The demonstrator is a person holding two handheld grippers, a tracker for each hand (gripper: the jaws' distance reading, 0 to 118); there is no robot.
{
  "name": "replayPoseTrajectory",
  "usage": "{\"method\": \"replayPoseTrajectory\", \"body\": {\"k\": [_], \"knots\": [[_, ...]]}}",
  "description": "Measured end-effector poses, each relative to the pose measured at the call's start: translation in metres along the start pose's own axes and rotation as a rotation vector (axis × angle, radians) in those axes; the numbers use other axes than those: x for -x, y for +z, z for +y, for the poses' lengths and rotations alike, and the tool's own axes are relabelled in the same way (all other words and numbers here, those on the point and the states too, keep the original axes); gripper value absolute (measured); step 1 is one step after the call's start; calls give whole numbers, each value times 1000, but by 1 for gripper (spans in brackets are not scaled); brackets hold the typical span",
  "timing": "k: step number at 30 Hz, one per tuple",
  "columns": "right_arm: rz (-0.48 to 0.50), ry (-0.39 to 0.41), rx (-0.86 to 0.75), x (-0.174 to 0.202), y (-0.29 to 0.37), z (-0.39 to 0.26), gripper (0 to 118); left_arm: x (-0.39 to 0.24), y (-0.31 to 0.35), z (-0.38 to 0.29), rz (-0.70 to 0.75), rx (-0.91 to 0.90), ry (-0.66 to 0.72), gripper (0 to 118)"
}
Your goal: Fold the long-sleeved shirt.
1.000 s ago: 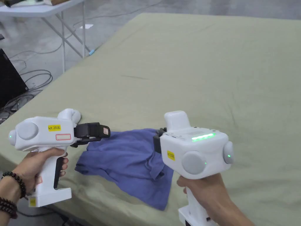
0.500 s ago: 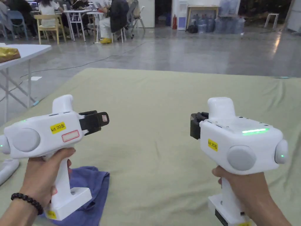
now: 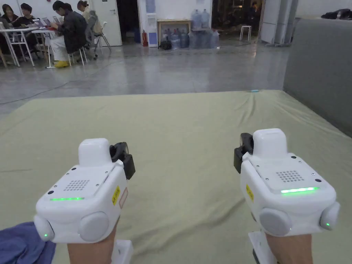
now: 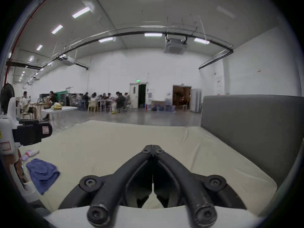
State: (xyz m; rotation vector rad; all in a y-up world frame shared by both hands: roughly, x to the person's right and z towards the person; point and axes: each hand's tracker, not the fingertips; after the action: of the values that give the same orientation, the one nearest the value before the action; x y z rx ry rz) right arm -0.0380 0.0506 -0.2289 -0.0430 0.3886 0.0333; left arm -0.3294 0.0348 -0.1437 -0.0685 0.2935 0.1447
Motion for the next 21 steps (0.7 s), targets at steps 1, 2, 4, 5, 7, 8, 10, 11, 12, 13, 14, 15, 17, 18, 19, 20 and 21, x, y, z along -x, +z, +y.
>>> {"method": "replayPoseTrajectory", "body": {"k": [1, 2, 4, 5, 7, 8, 10, 11, 12, 13, 14, 15, 17, 18, 19, 20, 21], "knots": [[-16, -3, -15, -2, 2, -8, 0, -3, 4, -10, 10, -9, 3, 0], [-26, -18, -31, -4, 8, -15, 0, -7, 8, -18, 11, -11, 0, 0], [-25, -42, -37, -10, 18, -25, 0, -13, 18, -31, 28, -16, -68, 0], [-31, -40, -33, -10, 20, -30, 0, -16, 24, -37, 45, -25, -113, 0], [-62, -5, -39, -11, 30, -41, 0, -19, 34, -47, 83, -41, -125, 0], [-73, 3, -39, -12, 35, -48, 0, -17, 39, -51, 81, -51, -110, 0], [-66, 0, -18, -13, 39, -56, 0, -16, 45, -56, 86, -59, -93, 0], [-65, -4, -16, -13, 43, -60, 0, -14, 46, -57, 84, -49, -94, 0], [-69, -6, -14, -13, 45, -63, 0, -13, 46, -59, 83, -43, -95, 0], [-67, -3, -7, -14, 44, -65, 0, -12, 47, -60, 81, -39, -96, 0], [-65, 8, 2, -13, 42, -66, 0, -12, 44, -61, 79, -31, -97, 0], [-72, 12, 6, -13, 41, -66, 0, -13, 43, -62, 82, -22, -101, 0], [-75, 8, 6, -13, 39, -65, 0, -13, 44, -64, 82, -20, -104, 0], [-75, 4, 4, -12, 38, -64, 0, -13, 43, -65, 79, -16, -104, 0], [-75, 3, 1, -12, 37, -63, 0, -13, 43, -66, 78, -12, -105, 0], [-74, 4, 2, -10, 37, -62, 0, -13, 43, -67, 79, -7, -104, 0], [-73, 6, 5, -10, 37, -62, 0, -13, 43, -68, 79, -6, -103, 0]]}}
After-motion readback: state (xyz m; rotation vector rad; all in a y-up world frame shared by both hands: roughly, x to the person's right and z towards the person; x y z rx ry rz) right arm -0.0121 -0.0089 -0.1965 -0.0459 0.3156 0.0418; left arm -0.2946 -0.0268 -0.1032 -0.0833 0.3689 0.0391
